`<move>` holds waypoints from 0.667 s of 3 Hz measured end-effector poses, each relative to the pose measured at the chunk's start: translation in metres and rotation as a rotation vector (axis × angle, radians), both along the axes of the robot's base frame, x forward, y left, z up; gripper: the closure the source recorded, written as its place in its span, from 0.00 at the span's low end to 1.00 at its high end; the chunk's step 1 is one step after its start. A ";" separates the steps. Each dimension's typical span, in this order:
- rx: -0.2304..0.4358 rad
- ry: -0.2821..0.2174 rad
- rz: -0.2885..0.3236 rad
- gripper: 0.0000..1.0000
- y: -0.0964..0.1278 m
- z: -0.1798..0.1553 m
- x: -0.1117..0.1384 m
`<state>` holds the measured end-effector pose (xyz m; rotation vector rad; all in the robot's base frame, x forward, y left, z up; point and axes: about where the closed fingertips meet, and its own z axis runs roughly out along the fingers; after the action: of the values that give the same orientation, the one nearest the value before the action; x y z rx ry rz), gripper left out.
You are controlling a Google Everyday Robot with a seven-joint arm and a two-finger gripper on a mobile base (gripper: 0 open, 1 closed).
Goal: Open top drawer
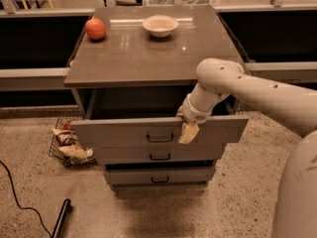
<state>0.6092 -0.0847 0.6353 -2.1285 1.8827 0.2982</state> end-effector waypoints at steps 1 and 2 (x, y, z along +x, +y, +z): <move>-0.029 0.025 0.023 0.65 0.017 0.014 -0.036; -0.044 0.039 0.035 0.89 0.023 0.015 -0.052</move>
Offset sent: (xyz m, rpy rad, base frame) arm -0.1541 0.0525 0.0334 -0.1308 0.1040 0.0950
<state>0.5572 -0.0618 0.6504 -2.2011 1.8922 0.3111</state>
